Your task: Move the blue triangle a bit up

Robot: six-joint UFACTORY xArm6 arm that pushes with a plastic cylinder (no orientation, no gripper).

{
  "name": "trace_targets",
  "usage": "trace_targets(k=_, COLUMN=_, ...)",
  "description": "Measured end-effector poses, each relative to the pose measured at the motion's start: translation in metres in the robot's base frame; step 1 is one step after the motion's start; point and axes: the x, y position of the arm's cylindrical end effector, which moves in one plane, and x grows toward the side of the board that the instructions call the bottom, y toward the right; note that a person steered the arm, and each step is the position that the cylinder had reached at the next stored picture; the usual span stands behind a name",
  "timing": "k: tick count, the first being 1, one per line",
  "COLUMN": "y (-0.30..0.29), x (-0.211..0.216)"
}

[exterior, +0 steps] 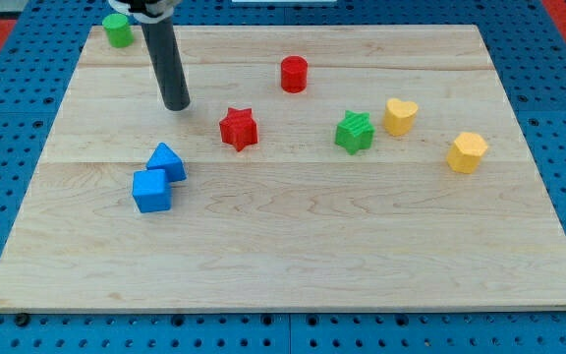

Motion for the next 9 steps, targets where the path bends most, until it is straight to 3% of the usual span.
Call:
trace_targets(k=2, y=0.033, x=0.044)
trace_targets(k=4, y=0.033, x=0.116)
trace_targets(k=5, y=0.026, x=0.131)
trace_targets(k=9, y=0.0, x=0.127)
